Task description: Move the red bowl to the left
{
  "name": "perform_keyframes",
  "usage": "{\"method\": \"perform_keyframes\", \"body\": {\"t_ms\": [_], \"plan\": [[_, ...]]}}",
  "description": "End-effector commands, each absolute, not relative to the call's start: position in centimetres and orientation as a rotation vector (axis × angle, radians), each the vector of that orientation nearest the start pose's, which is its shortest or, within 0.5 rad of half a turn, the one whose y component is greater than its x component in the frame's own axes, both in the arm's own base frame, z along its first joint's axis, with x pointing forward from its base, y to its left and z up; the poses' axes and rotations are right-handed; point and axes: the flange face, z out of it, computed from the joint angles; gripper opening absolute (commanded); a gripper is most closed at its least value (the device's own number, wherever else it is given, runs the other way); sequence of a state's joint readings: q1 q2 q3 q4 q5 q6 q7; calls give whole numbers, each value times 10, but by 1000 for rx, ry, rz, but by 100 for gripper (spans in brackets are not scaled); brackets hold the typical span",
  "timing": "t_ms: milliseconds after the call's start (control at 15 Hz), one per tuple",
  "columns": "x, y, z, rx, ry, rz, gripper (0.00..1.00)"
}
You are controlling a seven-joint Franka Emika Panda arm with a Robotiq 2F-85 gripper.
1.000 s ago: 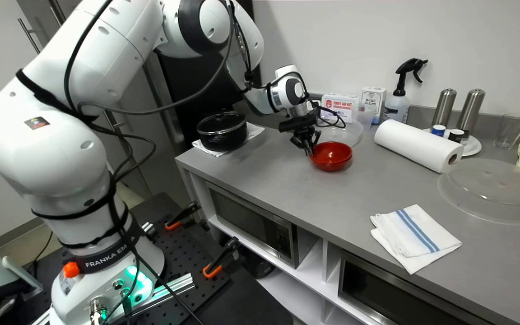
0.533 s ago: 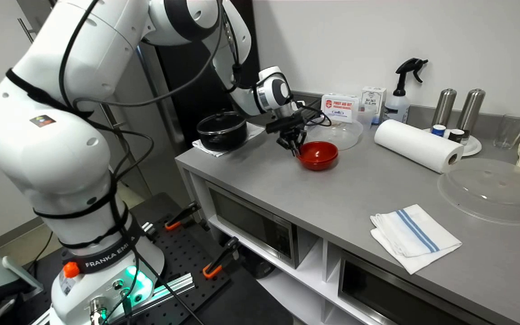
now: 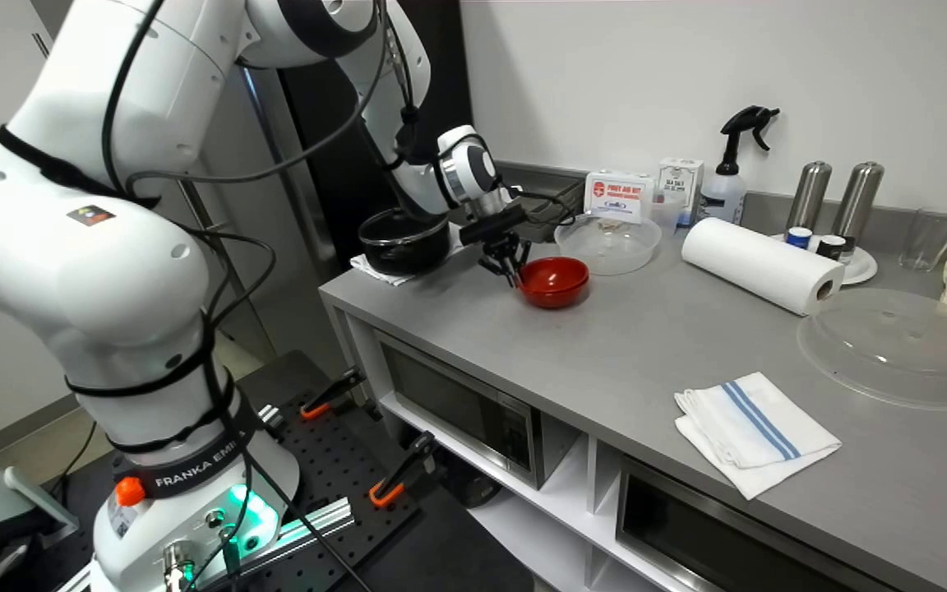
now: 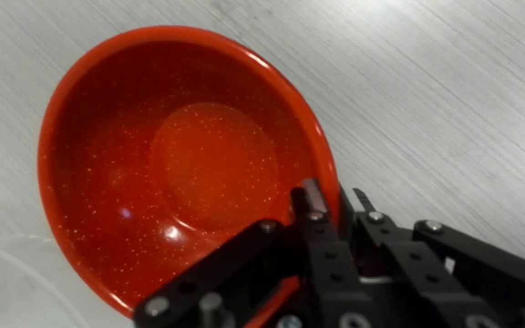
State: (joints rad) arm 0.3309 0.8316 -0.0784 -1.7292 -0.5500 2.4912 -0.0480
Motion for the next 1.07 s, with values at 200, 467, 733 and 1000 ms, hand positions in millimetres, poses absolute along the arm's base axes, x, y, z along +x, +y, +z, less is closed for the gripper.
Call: {"method": "perform_keyframes", "body": {"t_ms": [200, 467, 733, 1000], "plan": [[615, 201, 99, -3243, -1508, 25, 3], [611, 225, 99, -3225, -1576, 7, 3], [601, 254, 100, -3173, -1683, -24, 3], [597, 279, 98, -3122, -1795, -71, 3]]}}
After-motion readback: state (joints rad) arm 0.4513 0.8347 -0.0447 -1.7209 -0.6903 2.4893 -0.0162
